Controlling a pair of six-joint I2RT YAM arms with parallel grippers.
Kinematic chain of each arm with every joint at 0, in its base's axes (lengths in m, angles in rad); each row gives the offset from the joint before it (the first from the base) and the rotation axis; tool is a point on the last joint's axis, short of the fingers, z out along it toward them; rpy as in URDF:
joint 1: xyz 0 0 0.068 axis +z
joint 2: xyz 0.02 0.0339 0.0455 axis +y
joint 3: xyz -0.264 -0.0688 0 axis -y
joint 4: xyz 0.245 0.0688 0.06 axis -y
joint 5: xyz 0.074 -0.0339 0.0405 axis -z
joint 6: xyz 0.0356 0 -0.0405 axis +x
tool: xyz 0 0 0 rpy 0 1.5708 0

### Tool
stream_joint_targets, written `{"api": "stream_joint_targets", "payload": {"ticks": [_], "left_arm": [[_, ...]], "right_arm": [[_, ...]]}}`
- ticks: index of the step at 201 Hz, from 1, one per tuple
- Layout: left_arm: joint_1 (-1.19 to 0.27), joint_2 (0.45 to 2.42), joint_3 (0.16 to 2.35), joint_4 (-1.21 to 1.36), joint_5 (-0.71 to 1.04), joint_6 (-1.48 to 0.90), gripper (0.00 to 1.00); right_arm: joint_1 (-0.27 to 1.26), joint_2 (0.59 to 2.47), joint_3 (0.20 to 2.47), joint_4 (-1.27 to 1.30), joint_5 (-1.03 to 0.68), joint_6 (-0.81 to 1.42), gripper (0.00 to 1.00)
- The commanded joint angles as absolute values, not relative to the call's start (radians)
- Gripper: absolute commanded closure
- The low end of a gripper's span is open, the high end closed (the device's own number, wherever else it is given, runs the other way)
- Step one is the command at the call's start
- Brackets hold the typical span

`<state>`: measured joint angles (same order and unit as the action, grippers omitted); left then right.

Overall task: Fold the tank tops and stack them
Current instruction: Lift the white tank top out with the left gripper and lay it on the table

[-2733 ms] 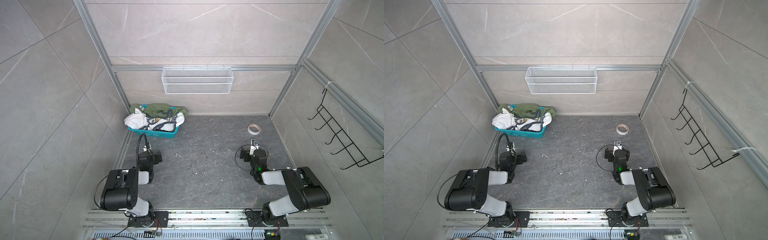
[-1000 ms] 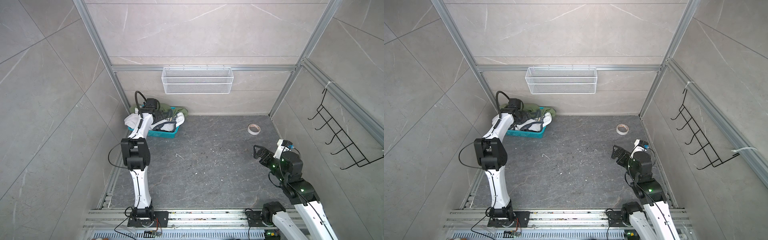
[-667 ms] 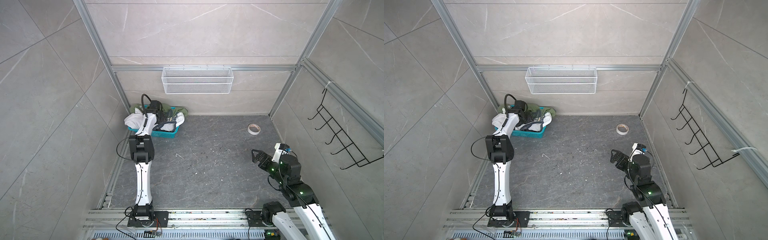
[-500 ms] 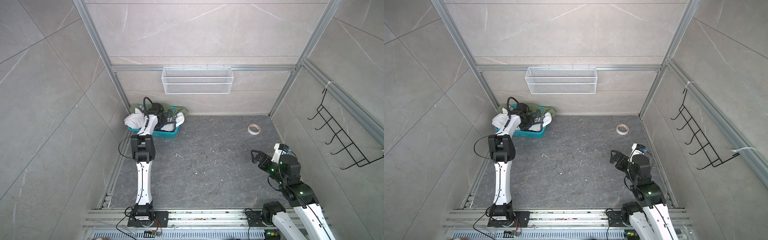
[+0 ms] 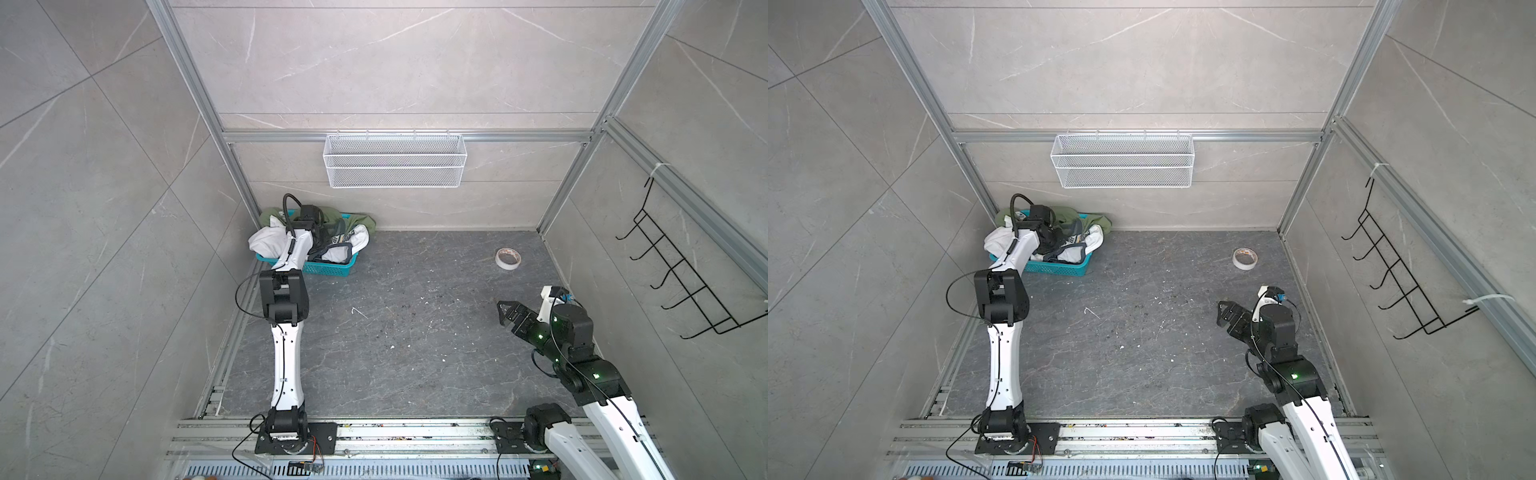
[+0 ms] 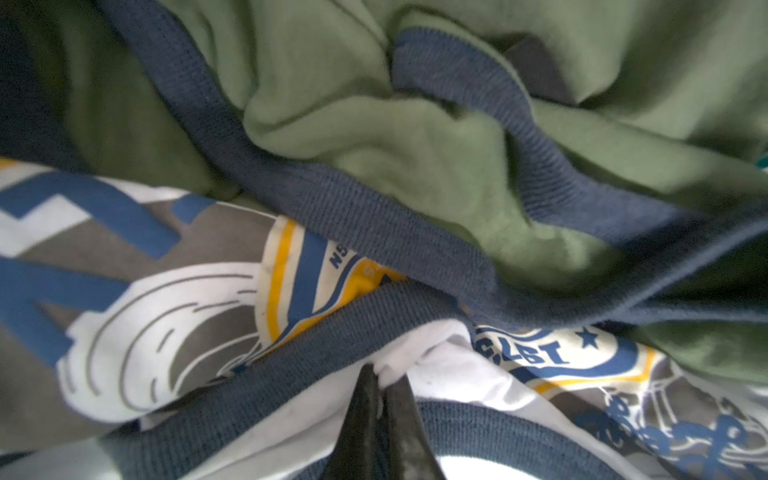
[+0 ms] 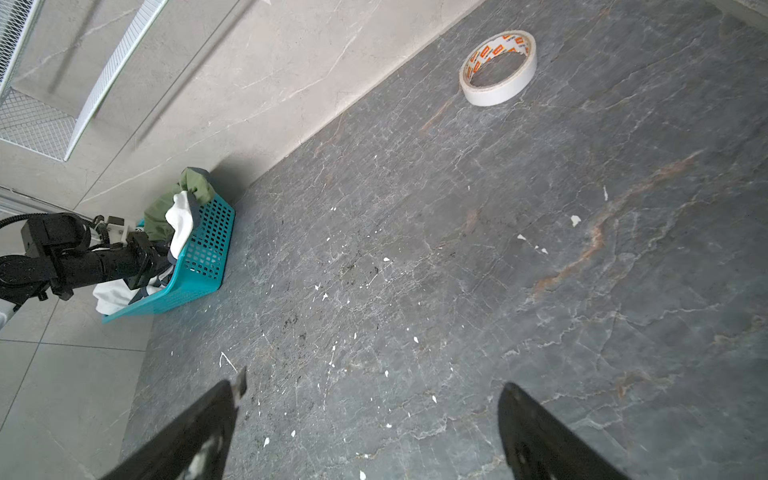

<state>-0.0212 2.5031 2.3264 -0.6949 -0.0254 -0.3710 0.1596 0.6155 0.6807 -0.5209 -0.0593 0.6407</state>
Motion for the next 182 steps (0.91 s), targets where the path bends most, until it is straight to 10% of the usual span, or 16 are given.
{"api": "stream_joint_targets", "payload": {"ticks": [1,119,182], "left_arm": [[-0.017,2.354,2.365,-0.654,-0.022,-0.385,1.00],[-0.046,1.786,2.404,-0.625,-0.060,-0.385,1.00],[-0.407,1.591,2.495,-0.619,-0.175,-0.117,1.00]], "right_arm": [[0.164,0.626,0.707,-0.525,-0.072,0.651,0.02],[0.163,0.632,0.712,-0.526,-0.071,0.651,0.03],[0.163,0.621,0.713,-0.529,-0.080,0.656,0.03]]}}
